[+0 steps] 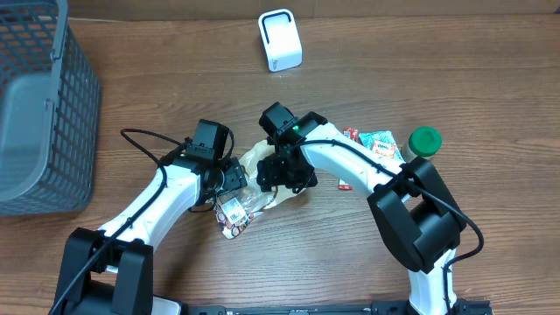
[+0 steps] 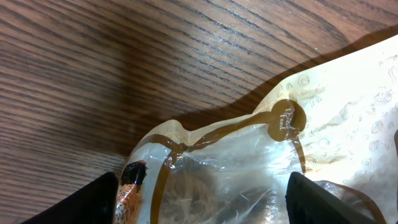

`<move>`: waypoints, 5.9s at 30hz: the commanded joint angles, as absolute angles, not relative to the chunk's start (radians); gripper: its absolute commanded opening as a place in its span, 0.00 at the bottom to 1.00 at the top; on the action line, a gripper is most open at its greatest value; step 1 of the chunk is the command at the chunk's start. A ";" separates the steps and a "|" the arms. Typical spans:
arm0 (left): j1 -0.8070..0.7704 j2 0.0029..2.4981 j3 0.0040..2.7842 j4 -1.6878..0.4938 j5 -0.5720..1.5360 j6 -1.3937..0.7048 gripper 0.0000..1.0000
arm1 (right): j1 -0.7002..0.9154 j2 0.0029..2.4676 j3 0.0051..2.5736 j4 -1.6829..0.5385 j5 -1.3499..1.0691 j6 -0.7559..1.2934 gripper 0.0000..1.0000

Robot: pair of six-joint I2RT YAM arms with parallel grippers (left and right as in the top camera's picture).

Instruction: Scan the item barcode

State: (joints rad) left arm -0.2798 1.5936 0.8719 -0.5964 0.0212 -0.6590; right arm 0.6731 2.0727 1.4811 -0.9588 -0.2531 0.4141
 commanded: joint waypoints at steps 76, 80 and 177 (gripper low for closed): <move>-0.281 1.597 0.825 -0.412 0.064 -0.702 0.70 | 0.627 2.009 1.571 -1.040 -0.106 0.240 1.00; -0.279 1.597 0.830 -0.334 0.042 -0.659 0.73 | 0.627 2.009 1.571 -1.040 -0.106 0.240 1.00; -0.191 1.700 0.988 -0.698 0.173 -0.455 0.75 | 0.607 2.010 1.570 -1.071 -0.079 0.404 1.00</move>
State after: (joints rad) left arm -0.1890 1.6890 0.9699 -0.6949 0.1612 -0.4706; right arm 0.6029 2.0457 1.5631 -1.0737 -0.0753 0.3939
